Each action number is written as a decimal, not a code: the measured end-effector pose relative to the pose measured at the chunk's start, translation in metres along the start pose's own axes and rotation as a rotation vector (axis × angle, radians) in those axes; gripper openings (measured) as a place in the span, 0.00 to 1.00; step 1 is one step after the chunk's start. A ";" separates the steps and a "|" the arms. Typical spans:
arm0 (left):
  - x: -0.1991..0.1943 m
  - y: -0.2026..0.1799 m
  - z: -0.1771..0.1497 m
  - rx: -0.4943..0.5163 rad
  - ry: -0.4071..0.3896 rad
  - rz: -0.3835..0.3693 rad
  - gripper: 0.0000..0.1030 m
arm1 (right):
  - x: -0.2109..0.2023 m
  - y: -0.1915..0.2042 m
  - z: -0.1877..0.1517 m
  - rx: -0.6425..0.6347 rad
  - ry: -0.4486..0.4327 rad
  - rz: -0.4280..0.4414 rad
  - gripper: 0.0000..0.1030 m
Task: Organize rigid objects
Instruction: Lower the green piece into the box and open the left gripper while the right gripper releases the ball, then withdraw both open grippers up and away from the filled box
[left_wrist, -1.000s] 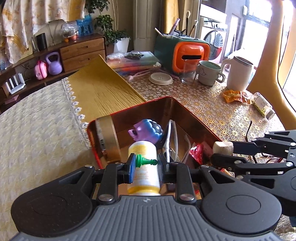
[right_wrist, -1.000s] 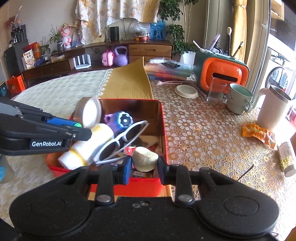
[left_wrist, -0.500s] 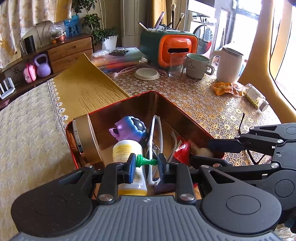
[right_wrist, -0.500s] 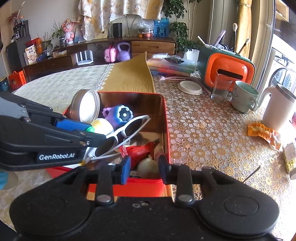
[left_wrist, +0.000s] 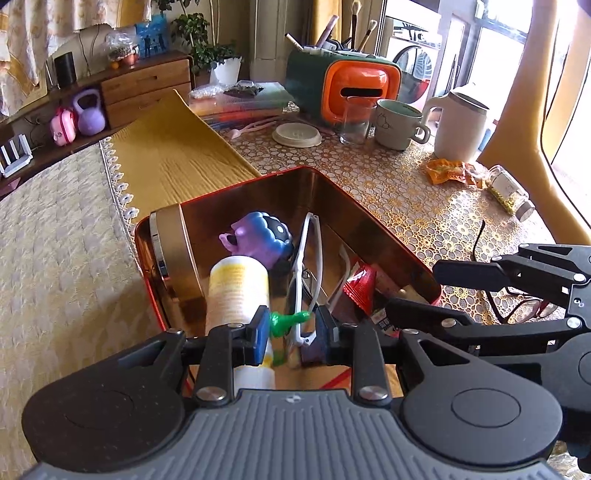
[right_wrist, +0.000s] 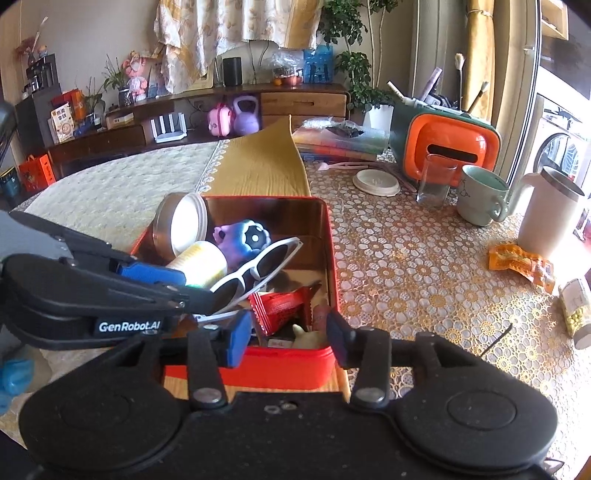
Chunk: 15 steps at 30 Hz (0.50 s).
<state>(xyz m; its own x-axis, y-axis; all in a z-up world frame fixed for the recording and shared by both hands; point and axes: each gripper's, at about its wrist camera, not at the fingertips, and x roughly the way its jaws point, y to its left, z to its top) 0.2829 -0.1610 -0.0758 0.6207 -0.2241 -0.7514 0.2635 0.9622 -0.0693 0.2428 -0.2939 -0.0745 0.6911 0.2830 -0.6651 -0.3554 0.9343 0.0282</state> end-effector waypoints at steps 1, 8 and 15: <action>-0.002 0.000 0.000 -0.001 -0.004 0.000 0.29 | -0.002 0.000 0.000 0.004 -0.003 0.001 0.46; -0.019 0.003 -0.003 -0.020 -0.045 0.027 0.56 | -0.014 -0.002 -0.001 0.053 -0.016 0.012 0.48; -0.037 0.003 -0.007 -0.007 -0.076 0.033 0.59 | -0.029 0.005 -0.002 0.048 -0.041 0.020 0.55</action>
<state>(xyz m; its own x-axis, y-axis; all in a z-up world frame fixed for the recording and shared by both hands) 0.2550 -0.1487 -0.0527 0.6831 -0.2028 -0.7016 0.2366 0.9703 -0.0502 0.2194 -0.2975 -0.0560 0.7097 0.3093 -0.6330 -0.3393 0.9375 0.0777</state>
